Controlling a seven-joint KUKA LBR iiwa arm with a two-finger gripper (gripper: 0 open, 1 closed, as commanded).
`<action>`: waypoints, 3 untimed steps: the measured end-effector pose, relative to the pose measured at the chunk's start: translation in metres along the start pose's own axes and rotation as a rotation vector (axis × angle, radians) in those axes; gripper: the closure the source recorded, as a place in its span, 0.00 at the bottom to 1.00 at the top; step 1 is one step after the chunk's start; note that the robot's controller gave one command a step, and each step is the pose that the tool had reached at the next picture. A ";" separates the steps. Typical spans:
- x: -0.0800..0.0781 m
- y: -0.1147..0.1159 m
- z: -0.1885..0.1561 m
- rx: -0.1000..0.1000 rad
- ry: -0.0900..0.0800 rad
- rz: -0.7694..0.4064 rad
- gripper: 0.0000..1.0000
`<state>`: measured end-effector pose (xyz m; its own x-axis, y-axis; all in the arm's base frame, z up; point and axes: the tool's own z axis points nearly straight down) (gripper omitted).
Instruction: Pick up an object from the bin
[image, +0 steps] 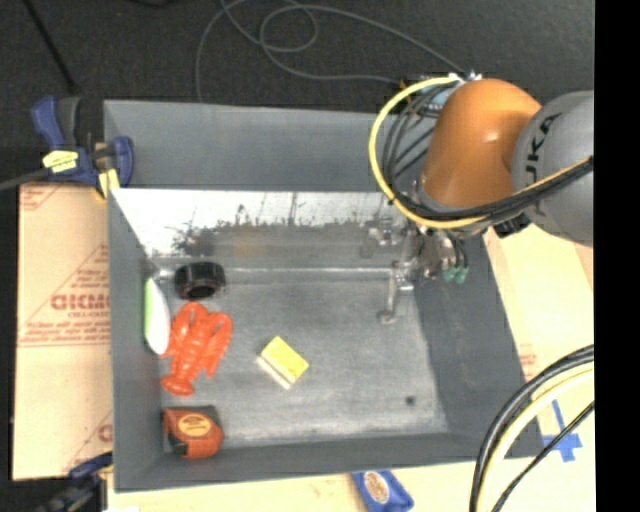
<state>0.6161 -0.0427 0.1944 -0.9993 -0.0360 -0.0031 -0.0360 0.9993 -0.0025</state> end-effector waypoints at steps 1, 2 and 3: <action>0.018 0.022 -0.016 -0.003 0.000 -0.007 0.00; -0.002 0.061 -0.024 0.000 -0.001 -0.009 0.00; -0.015 0.086 0.010 -0.005 -0.007 -0.038 0.00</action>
Offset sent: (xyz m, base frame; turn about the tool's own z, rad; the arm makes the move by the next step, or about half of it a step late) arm 0.0166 0.0955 0.0265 -0.0248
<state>0.6278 0.0438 0.1841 -0.9972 -0.0739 -0.0106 -0.0739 0.9973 0.0019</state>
